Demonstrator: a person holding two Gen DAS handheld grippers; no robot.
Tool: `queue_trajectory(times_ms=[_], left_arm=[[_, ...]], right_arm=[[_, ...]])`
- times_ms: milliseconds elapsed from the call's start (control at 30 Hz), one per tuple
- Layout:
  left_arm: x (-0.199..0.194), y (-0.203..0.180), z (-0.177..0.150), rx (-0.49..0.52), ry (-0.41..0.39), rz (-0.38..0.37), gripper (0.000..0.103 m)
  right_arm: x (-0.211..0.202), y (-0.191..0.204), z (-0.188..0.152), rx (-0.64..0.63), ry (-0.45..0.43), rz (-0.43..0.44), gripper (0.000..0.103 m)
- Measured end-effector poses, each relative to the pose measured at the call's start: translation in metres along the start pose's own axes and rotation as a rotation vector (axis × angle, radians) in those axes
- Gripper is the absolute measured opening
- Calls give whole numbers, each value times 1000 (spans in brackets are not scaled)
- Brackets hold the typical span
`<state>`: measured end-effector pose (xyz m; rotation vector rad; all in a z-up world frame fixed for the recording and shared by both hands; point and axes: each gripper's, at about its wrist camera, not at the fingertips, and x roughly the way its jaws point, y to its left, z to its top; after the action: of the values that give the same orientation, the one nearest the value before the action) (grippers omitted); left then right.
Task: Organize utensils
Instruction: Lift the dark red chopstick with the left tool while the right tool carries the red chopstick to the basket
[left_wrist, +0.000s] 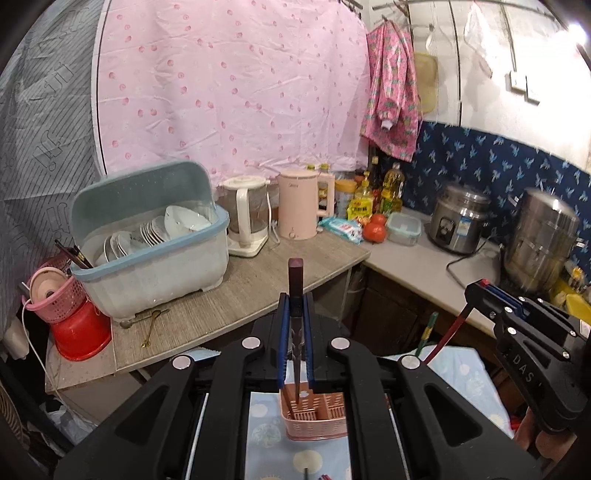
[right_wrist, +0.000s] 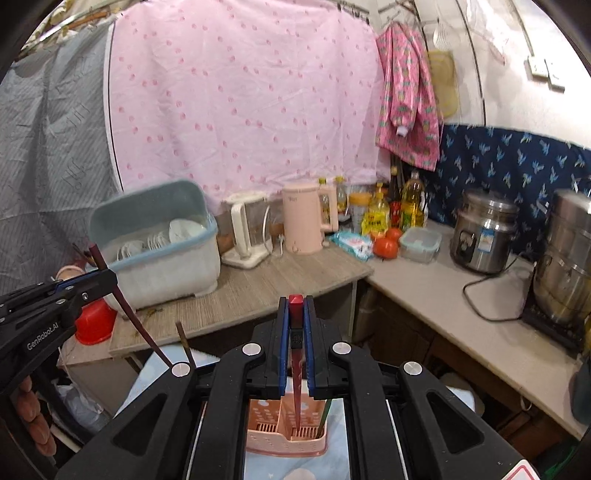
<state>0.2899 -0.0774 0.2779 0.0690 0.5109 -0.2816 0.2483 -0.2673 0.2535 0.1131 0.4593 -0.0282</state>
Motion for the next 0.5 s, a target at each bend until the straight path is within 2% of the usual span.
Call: queue_trajectory(times_ms=[200,500], left_arm=[[40,-1,-30,4,69,25,7],[63,1,-50,2,118,39,7]], right_arm=[[39,-4,-29,7,76,-8,7],[58,-10,-48,10,111,-18,7]])
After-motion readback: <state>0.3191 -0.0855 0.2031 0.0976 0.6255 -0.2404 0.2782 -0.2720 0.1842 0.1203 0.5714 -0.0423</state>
